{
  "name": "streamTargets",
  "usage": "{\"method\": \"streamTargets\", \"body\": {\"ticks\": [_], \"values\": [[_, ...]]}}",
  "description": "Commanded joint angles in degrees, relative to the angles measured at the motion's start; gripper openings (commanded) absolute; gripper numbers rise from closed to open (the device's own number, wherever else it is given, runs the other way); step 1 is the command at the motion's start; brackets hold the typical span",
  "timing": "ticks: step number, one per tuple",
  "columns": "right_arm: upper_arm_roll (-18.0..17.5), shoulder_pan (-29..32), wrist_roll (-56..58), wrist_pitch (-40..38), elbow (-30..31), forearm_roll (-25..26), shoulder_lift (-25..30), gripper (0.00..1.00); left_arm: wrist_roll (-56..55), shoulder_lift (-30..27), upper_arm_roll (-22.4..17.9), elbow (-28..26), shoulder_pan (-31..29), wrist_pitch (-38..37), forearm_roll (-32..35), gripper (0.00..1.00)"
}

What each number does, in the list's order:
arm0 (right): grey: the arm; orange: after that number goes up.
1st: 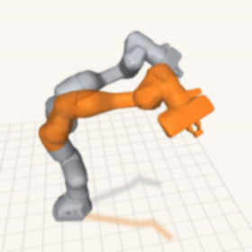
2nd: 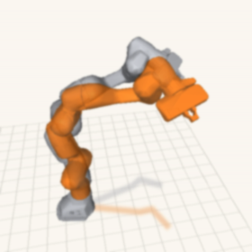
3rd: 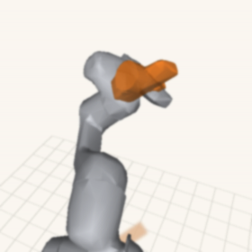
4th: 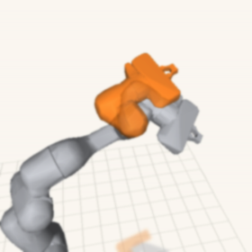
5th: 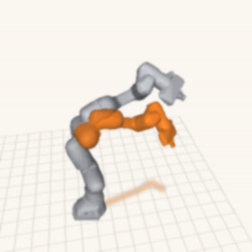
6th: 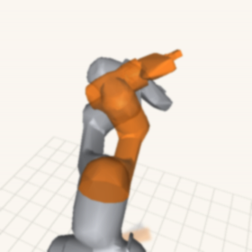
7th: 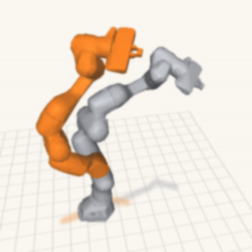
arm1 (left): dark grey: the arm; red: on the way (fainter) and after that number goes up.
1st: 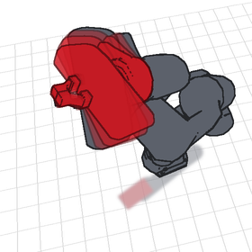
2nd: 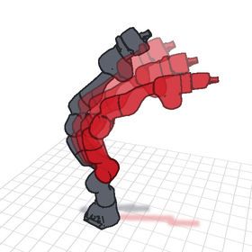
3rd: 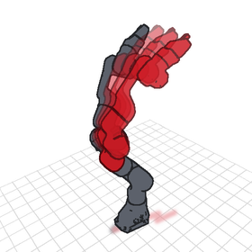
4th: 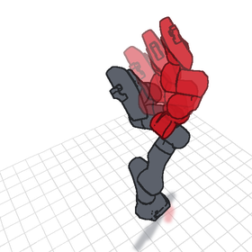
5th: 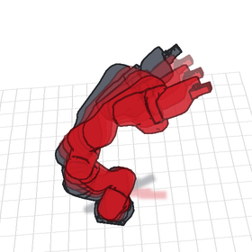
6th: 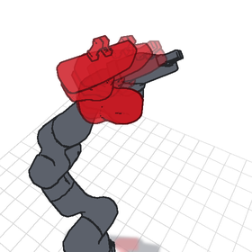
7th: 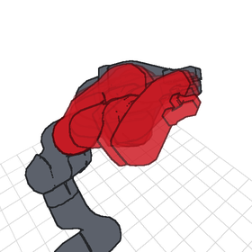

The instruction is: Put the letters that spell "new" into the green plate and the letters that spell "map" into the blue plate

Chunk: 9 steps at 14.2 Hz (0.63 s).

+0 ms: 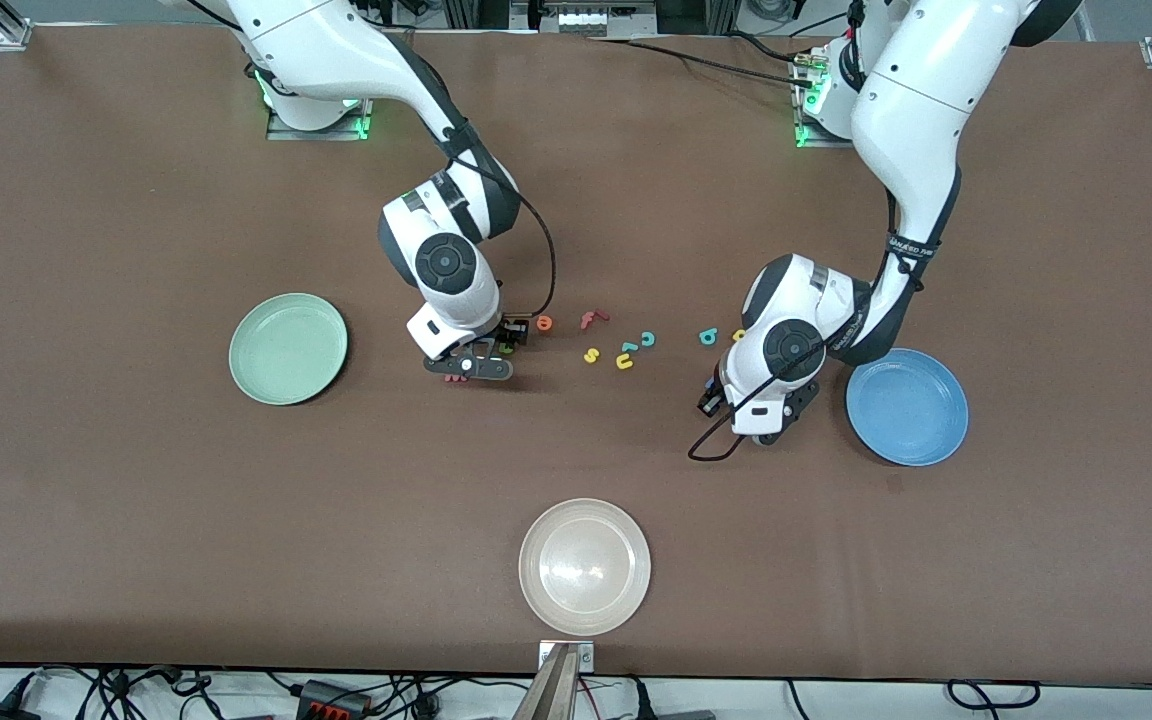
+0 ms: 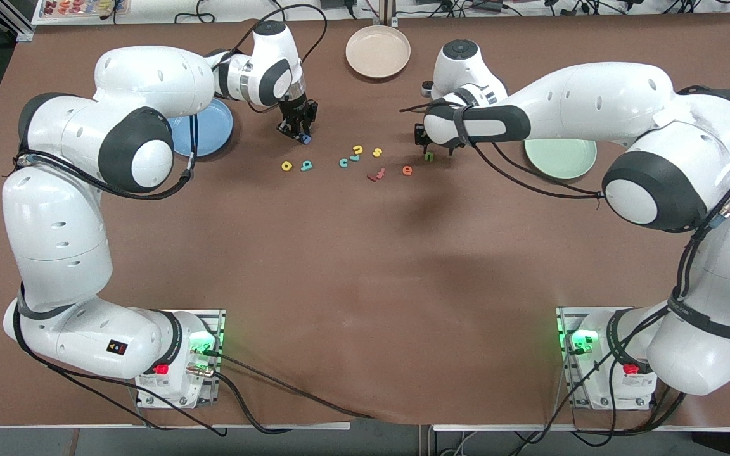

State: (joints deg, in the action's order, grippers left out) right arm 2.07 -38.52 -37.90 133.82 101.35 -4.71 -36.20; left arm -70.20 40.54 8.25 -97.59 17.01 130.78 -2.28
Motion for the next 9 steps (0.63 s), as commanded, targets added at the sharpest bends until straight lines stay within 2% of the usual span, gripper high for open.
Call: {"method": "streamTargets", "body": {"ticks": [1,3,5,9], "values": [[0.5,-1.7,-0.7,-0.1,-4.0,-1.0,-3.1,0.73,6.0,-3.3,-0.6,1.1,-1.0,-5.7,0.8,0.07],[0.5,-1.8,-0.7,-0.1,-4.2,-1.0,-3.3,0.72,14.8,-5.5,-1.3,1.2,-2.3,-10.0,1.1,0.07],[0.5,-1.8,-0.8,-0.1,-4.2,-1.0,-3.4,0.69,25.8,-7.5,-2.6,1.1,-4.4,-14.0,4.4,0.08],[0.5,-1.8,-0.8,-0.5,-4.1,-1.0,-4.2,0.65,51.4,-10.3,-2.9,0.8,-11.5,-19.8,9.0,0.09]]}}
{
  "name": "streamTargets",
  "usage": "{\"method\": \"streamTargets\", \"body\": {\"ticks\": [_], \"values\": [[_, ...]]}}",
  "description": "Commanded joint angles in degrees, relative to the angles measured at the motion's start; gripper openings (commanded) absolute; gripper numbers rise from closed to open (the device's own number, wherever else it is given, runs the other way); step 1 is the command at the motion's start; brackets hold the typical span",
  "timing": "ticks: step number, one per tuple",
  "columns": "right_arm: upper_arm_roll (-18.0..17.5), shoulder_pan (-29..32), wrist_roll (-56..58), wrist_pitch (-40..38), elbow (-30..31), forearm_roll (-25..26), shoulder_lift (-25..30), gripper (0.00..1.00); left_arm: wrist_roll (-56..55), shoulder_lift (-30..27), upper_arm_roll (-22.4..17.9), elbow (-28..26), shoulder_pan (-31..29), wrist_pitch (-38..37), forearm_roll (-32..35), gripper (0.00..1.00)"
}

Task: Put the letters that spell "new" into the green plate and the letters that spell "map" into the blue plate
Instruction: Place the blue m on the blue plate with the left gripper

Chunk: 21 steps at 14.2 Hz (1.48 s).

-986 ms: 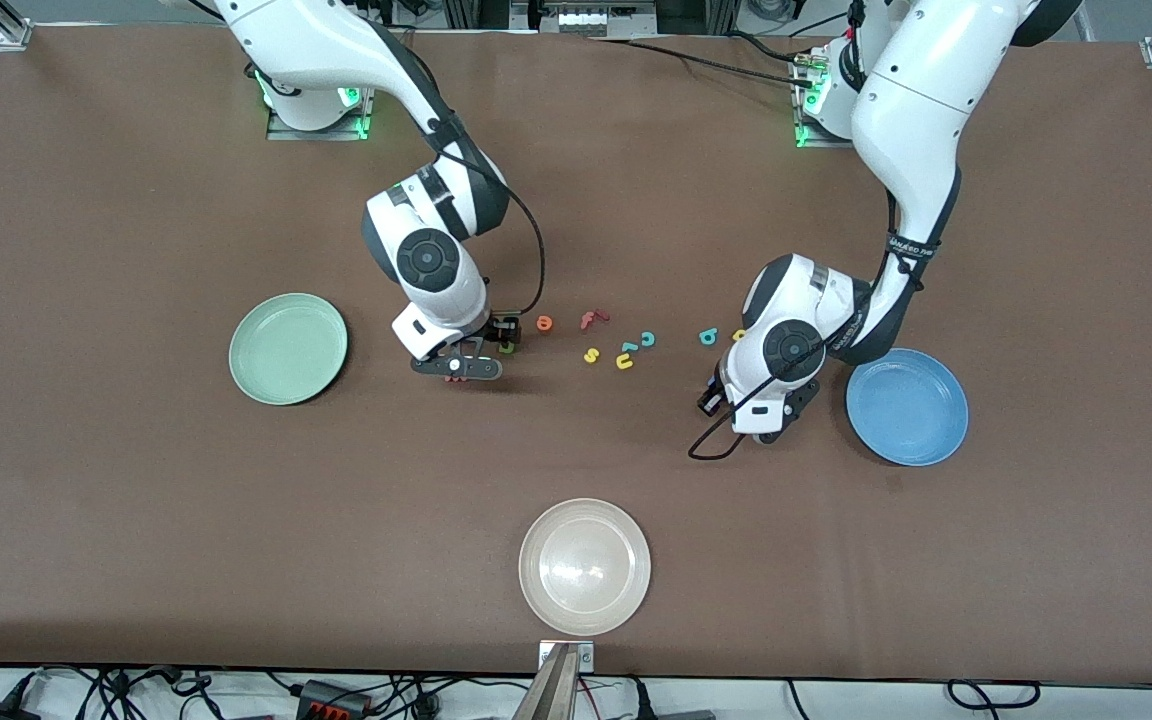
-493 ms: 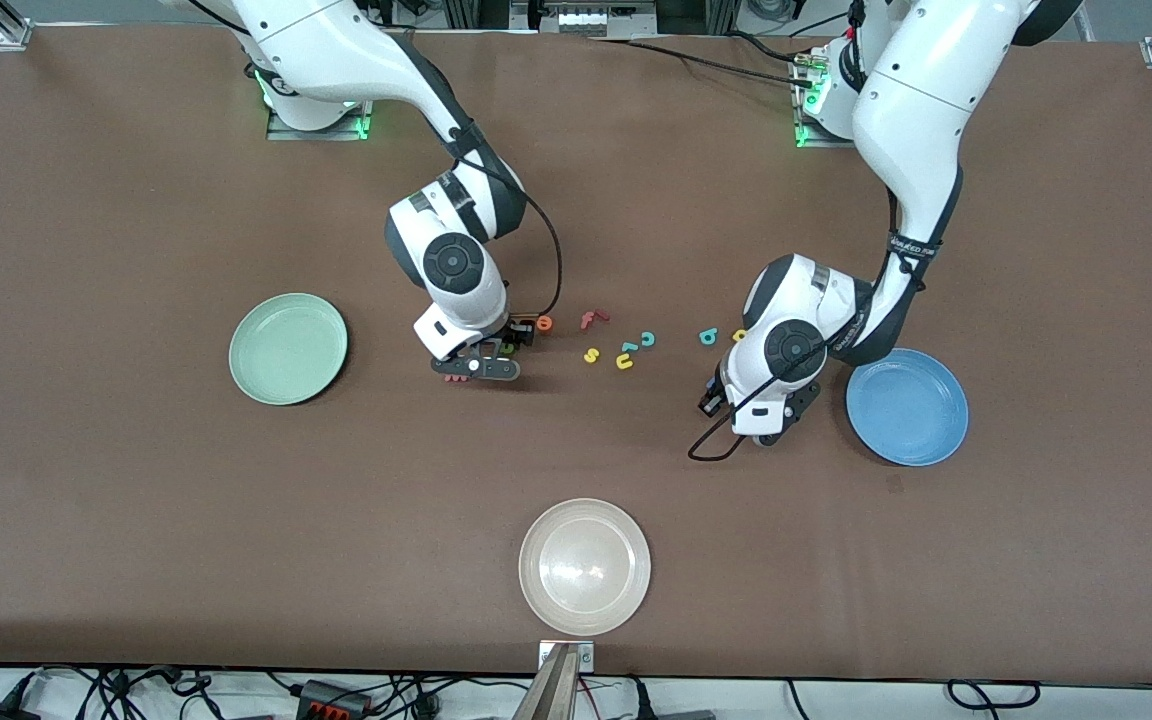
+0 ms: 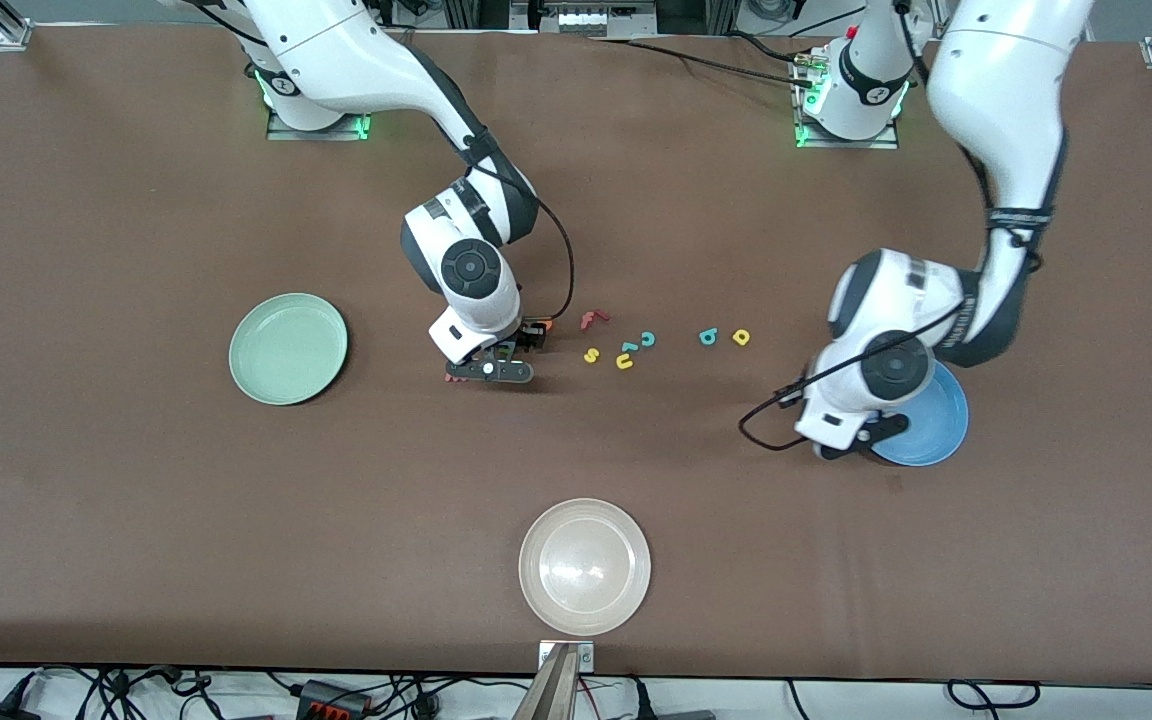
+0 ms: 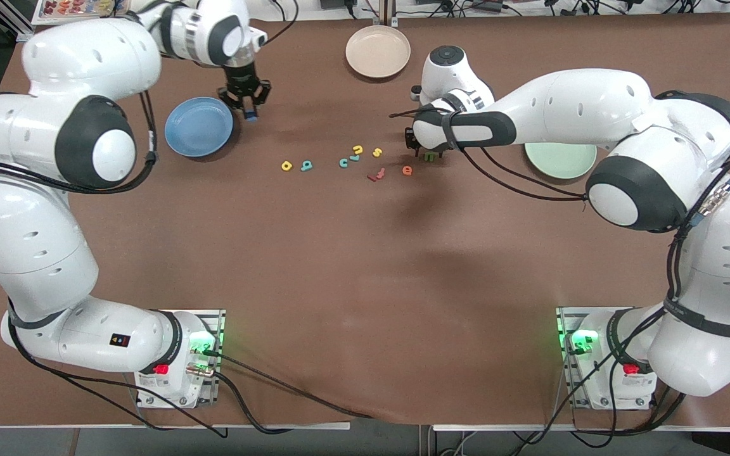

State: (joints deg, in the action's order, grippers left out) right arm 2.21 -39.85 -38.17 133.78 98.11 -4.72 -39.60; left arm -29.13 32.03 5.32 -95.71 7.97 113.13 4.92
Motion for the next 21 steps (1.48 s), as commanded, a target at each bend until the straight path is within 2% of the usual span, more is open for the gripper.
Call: {"method": "streamTargets", "body": {"ticks": [1,4,7,8,10,11,14,16,18,20,21], "values": [[0.3,-0.5,-0.4,-0.5,-0.9,-1.1,-0.9,0.6,15.6,-2.0,0.2,-1.5,-5.0,-2.2,3.3,0.09],[0.3,-0.5,-0.2,-0.5,-0.9,-1.3,-1.1,0.52,26.4,-0.5,0.3,-3.0,-9.6,0.3,4.7,0.1],[0.3,-0.5,-0.1,-0.5,-0.9,-1.3,-1.1,0.45,27.1,0.1,0.3,-8.5,-10.1,9.0,4.7,0.13],[0.3,-0.5,0.0,-0.5,-0.9,-1.3,-1.1,0.39,27.1,0.1,0.3,-9.7,-10.1,10.8,4.7,0.19],[0.3,-0.3,0.5,-0.6,-0.9,-1.3,-1.0,0.12,27.0,0.1,0.3,-9.6,-9.6,10.7,4.7,0.68],[0.3,0.0,0.8,-0.7,-0.9,-1.3,-0.8,0.05,26.9,-0.1,0.6,-9.3,-9.5,9.8,4.7,1.0],[0.7,2.0,1.7,-3.5,-0.9,-1.3,1.4,0.02,26.1,-1.4,3.0,-5.5,-9.4,1.9,4.3,1.0],[1.0,5.5,2.3,-8.6,-0.6,-1.1,4.6,0.01,27.2,-1.4,7.7,-2.5,-9.5,-2.3,4.0,1.0],[1.3,10.4,3.2,-13.4,0.2,-0.2,7.6,0.02,27.8,-1.2,14.2,-2.9,-9.4,-1.9,4.7,1.0],[2.5,13.9,9.2,-16.8,3.5,-0.1,11.5,0.02,31.3,-0.7,18.0,-4.5,-8.0,0.7,5.6,1.0],[3.7,15.0,12.1,-17.3,6.0,-0.1,13.3,0.02,32.9,-1.0,18.5,-6.0,-6.4,2.0,5.8,1.0]]}}
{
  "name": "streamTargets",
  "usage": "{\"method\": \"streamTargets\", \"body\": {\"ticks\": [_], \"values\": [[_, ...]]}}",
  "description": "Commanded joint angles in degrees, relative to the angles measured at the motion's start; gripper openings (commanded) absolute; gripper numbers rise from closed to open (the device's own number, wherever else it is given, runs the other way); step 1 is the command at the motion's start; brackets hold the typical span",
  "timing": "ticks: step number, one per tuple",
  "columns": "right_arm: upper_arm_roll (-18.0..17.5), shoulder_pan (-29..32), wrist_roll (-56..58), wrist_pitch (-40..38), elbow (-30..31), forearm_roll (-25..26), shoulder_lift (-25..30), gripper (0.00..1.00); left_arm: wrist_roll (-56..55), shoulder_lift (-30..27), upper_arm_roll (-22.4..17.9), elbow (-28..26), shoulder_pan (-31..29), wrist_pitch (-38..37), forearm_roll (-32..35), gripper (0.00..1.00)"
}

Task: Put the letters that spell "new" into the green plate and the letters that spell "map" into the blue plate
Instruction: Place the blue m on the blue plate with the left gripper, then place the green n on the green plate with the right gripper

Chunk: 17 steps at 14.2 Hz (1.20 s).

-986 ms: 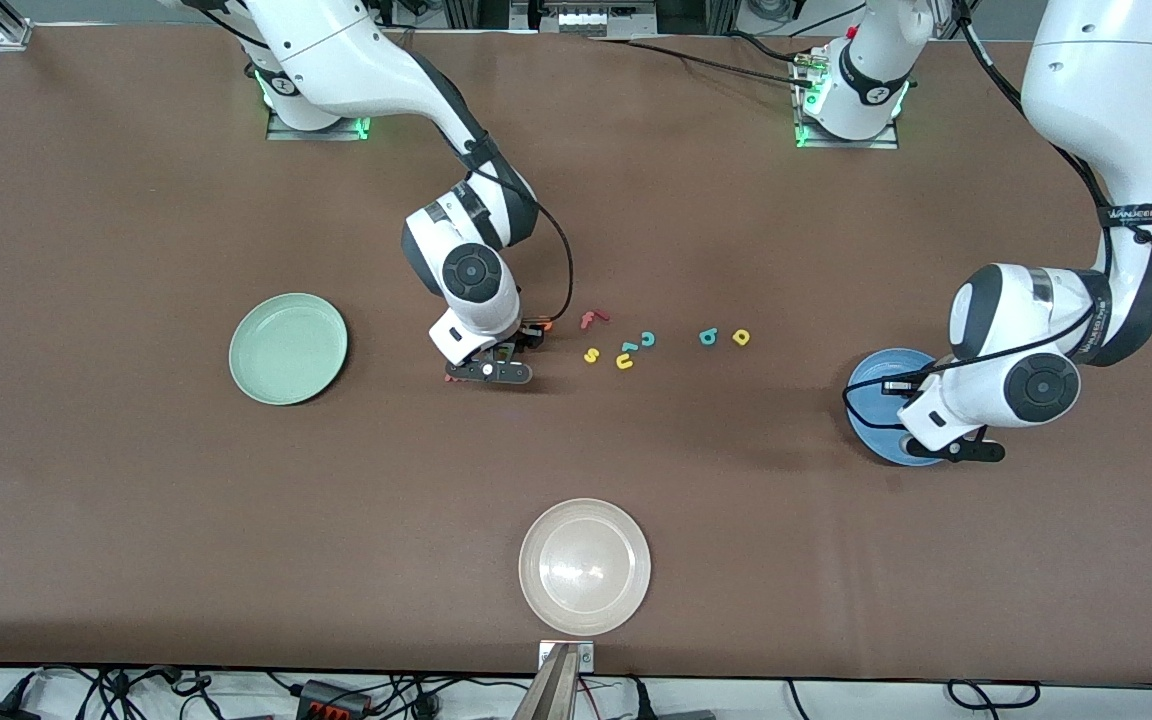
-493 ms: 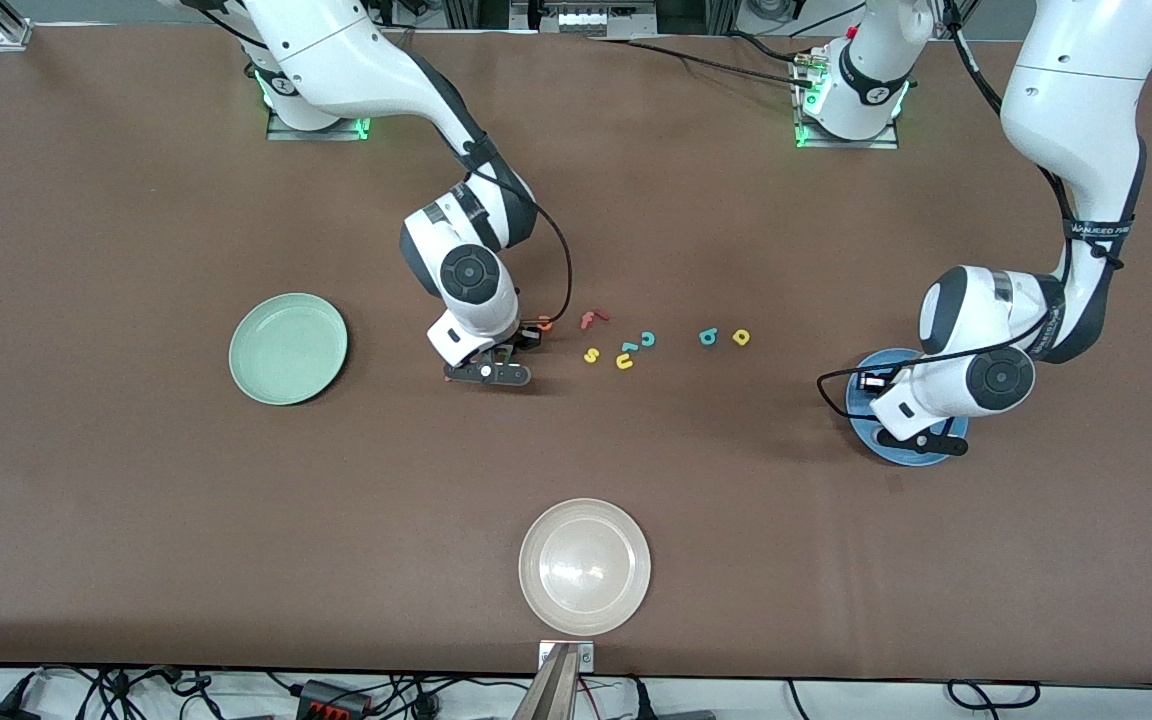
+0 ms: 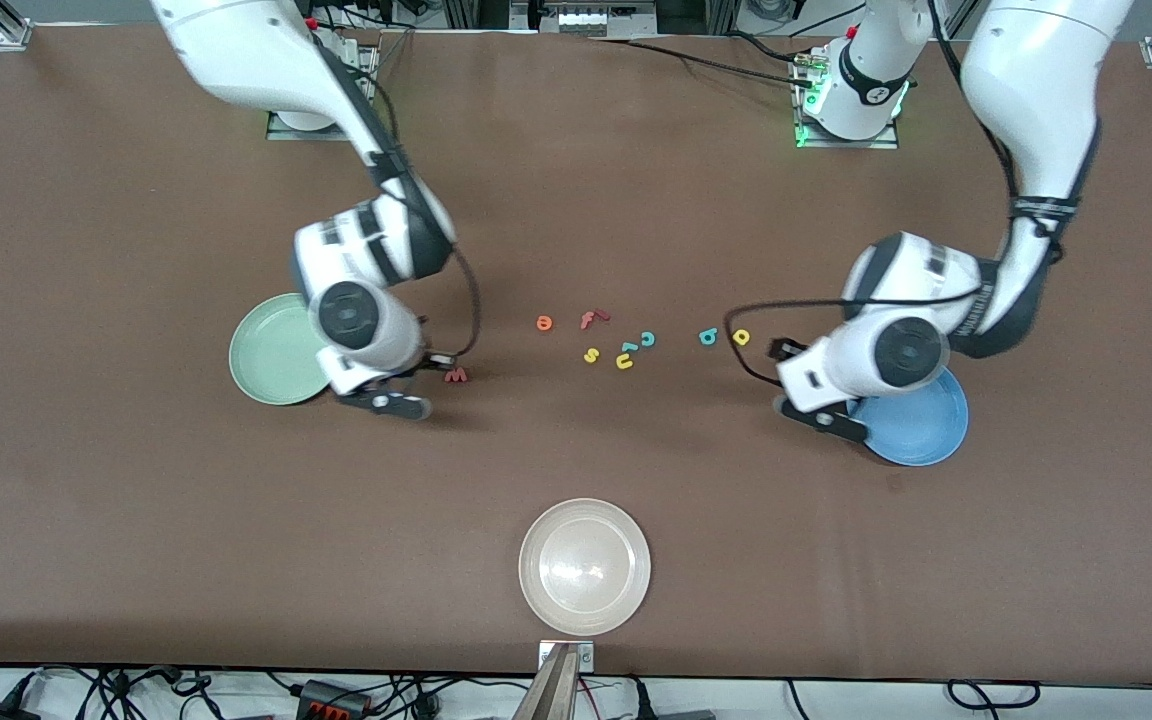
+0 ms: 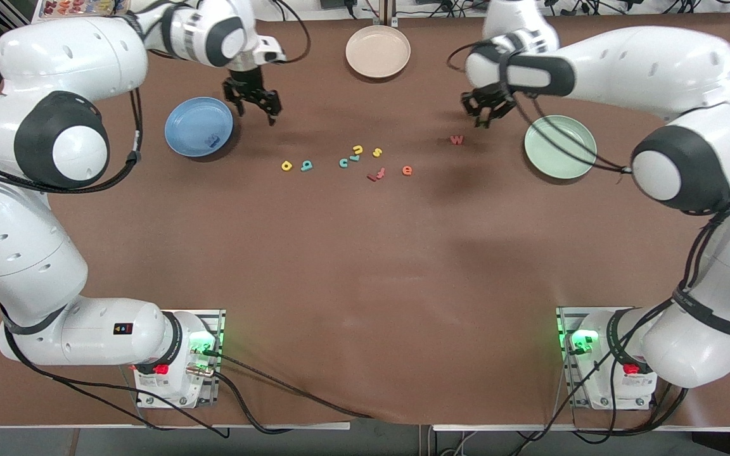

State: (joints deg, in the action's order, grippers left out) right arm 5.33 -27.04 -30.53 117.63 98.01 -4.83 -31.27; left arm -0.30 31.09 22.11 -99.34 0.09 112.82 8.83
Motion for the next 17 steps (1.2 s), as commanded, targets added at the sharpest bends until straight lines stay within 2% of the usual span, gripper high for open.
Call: {"method": "streamTargets", "body": {"ticks": [1,3,6,8,11,12,14,17], "values": [[1.7,2.9,7.0,-1.1,9.2,0.0,6.6,0.02,5.9,-0.1,1.9,-3.5,3.5,3.9,4.2,1.0],[4.0,3.1,10.0,-0.6,13.2,0.2,7.7,0.02,10.3,-0.1,2.2,-6.0,8.1,7.1,11.7,1.0],[6.8,4.7,15.9,-0.6,15.0,0.1,7.0,0.02,15.6,-0.3,3.2,-11.6,9.9,15.3,12.4,1.0],[6.8,6.9,18.6,-0.1,15.2,0.1,6.0,0.03,24.2,0.9,3.2,-12.7,10.1,19.5,12.4,1.0],[6.8,7.3,19.6,3.8,15.2,0.1,3.2,0.06,25.9,1.2,3.1,-17.8,10.1,27.4,12.5,0.99],[6.8,7.3,19.6,4.4,15.1,0.0,2.7,0.24,27.4,1.2,3.1,-17.9,9.8,27.4,13.1,0.92],[6.8,7.3,19.6,3.9,14.8,0.0,3.0,1.0,29.2,1.5,3.0,-17.9,8.7,27.4,14.8,0.82],[6.4,6.0,18.7,0.2,12.2,-1.1,6.5,1.0,29.6,1.7,2.9,-18.0,8.6,27.3,15.8,0.72]]}}
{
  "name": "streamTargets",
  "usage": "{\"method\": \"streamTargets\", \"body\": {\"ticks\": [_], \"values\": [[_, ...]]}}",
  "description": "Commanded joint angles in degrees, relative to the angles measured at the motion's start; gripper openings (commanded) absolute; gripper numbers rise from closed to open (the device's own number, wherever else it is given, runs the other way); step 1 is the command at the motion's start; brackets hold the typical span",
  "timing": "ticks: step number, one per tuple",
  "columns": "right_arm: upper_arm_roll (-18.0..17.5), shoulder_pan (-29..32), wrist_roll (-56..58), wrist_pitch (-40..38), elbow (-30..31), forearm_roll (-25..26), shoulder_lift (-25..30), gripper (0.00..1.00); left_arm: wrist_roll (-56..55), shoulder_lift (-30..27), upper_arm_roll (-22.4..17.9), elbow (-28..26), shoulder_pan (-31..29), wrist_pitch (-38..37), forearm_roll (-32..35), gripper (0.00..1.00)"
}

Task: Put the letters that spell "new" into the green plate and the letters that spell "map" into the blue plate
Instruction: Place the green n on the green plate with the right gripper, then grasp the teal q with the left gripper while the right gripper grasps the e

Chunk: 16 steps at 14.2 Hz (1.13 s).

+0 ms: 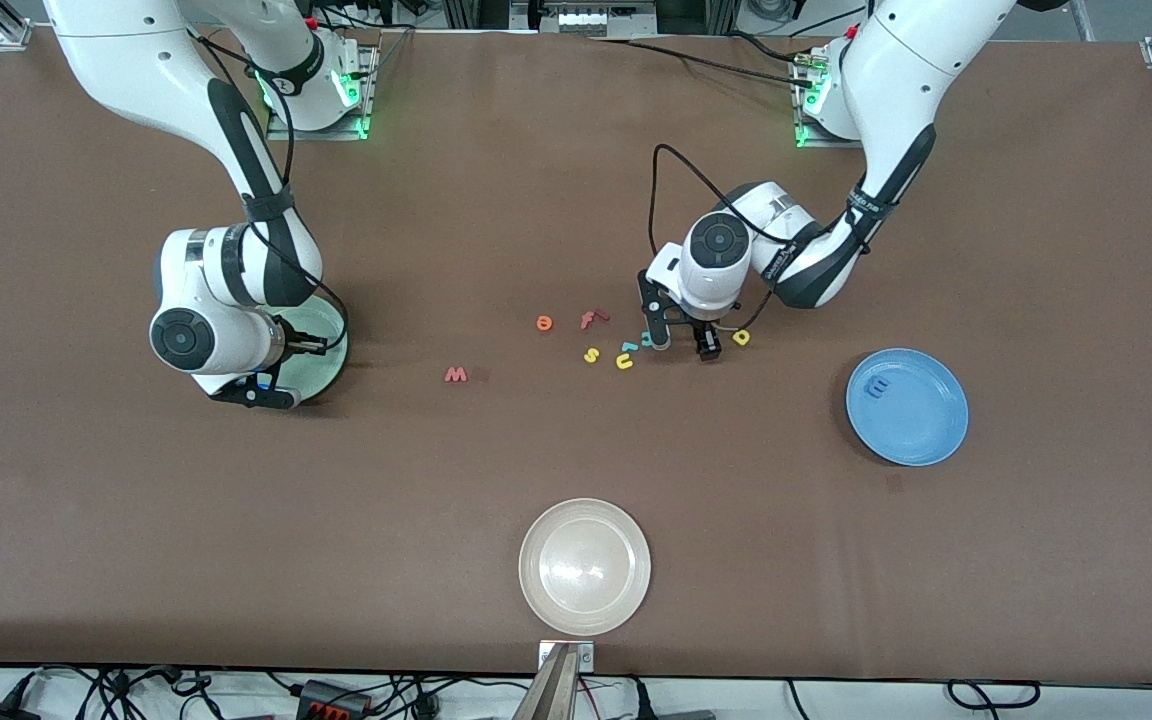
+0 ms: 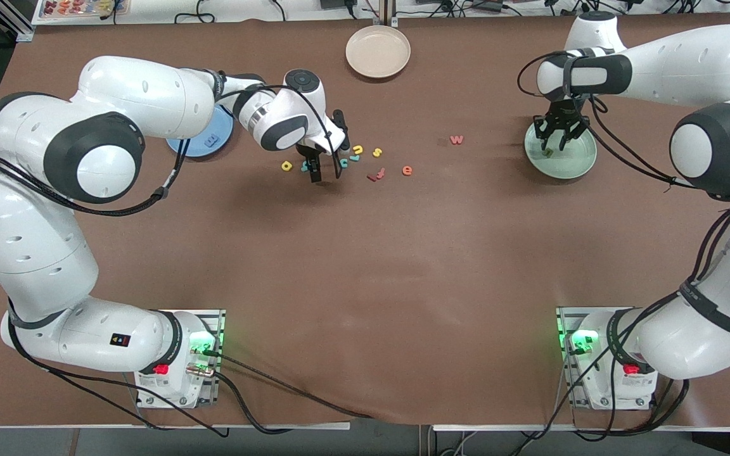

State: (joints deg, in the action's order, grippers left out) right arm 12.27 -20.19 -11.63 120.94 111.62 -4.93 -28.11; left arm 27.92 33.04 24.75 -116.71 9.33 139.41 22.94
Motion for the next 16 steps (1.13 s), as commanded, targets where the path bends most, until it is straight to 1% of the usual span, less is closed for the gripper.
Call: {"method": "streamTargets", "body": {"ticks": [1,2,3,5,7,9,10,11,12,13,14,15,16], "values": [[-0.9,-2.2,-0.5,-4.8,-3.2,-1.2,3.5,1.0,1.3,-0.3,0.3,-0.7,-0.7,0.6,1.8,0.62],[-0.9,-3.6,-1.6,-5.2,-4.4,-2.1,3.5,1.0,1.4,-0.3,0.2,-0.7,-0.7,0.6,1.8,0.56],[-0.9,-5.9,-3.1,-5.0,-5.0,-5.0,3.5,1.0,1.3,-0.3,0.1,-0.7,-0.7,0.6,1.8,0.52],[-0.9,-10.5,-4.6,-3.4,-5.0,-9.4,3.4,1.0,1.3,-0.3,0.0,-0.7,-0.8,0.2,1.8,0.5],[-0.9,-14.8,-9.0,-0.7,-5.0,-9.6,3.0,1.0,1.3,-0.1,-0.3,-0.7,-0.8,0.2,1.8,0.42],[-0.9,-19.6,-10.2,2.7,-5.0,-10.1,1.5,0.98,1.3,-0.1,-0.3,-0.7,-0.8,0.0,1.8,0.44],[-0.9,-22.1,-12.3,5.6,-5.1,-10.2,0.8,0.92,1.3,-0.1,-0.4,-0.5,-0.8,-1.1,1.8,0.5],[-0.9,-23.8,-15.3,7.8,-5.7,-10.2,-0.4,0.9,1.3,-0.1,-0.5,-0.4,-0.7,-1.5,1.8,0.51],[-0.9,-25.4,-16.3,8.5,-7.2,-10.1,-1.8,0.88,1.3,-0.1,-0.6,-0.5,-0.7,-1.5,2.4,0.51],[-0.9,-27.1,-16.4,8.4,-9.1,-10.2,-3.3,0.84,1.1,-0.1,-0.6,-0.5,-0.8,-1.6,3.8,0.5],[-0.9,-28.4,-16.5,8.4,-10.9,-10.2,-4.7,0.83,1.1,-0.1,-0.7,-0.5,-0.8,-1.7,4.4,0.47],[-0.9,-29.3,-18.1,8.4,-12.6,-10.2,-5.9,0.82,1.0,-0.1,-0.7,-0.5,-0.9,-1.8,4.4,0.35],[-0.9,-30.0,-19.9,8.4,-13.4,-10.2,-6.8,0.82,0.7,0.0,-0.8,-0.4,-0.6,-1.8,4.4,0.25]]}}
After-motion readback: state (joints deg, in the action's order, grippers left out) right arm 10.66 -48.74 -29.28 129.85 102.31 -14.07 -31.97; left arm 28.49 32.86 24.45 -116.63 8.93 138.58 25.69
